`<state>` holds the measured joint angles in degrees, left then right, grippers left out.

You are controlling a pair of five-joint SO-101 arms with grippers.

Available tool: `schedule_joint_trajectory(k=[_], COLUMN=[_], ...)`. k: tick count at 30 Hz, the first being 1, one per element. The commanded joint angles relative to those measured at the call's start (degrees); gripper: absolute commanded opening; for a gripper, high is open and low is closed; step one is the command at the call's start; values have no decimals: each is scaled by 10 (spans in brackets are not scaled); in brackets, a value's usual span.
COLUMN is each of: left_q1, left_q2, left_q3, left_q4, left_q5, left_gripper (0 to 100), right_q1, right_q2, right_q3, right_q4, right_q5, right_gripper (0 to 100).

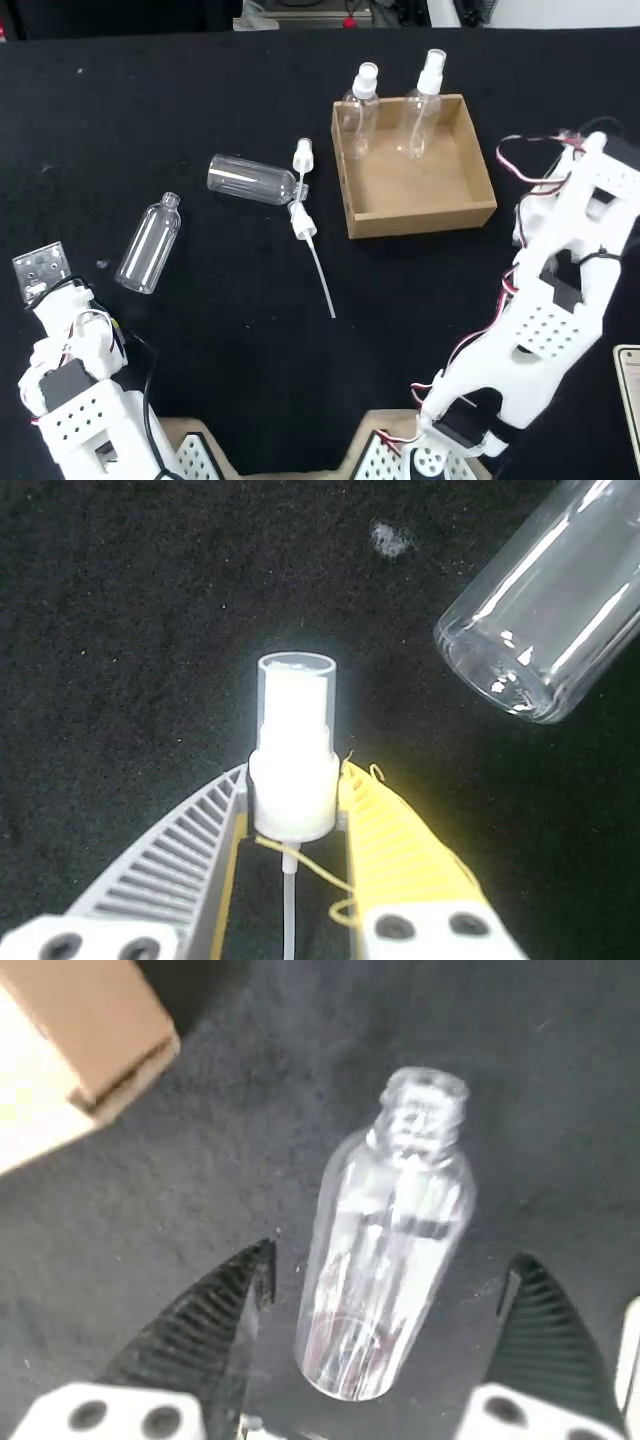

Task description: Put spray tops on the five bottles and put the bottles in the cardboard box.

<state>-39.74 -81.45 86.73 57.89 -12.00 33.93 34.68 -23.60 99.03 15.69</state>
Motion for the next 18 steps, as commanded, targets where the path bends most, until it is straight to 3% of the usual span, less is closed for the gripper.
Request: schedule_joint_trajectory(k=[1, 18], left_q1=[2, 2], left_q2=[-6, -6], left_q3=[-4, -3], left_q4=[-7, -6], left_q5=[3, 3], left_gripper=[73, 73], right_q1=[19, 33], right_q2=[-42, -43], right_q3=[29, 66], right_q4=[-33, -115], right_q5=[8, 11], right_gripper=[321, 319])
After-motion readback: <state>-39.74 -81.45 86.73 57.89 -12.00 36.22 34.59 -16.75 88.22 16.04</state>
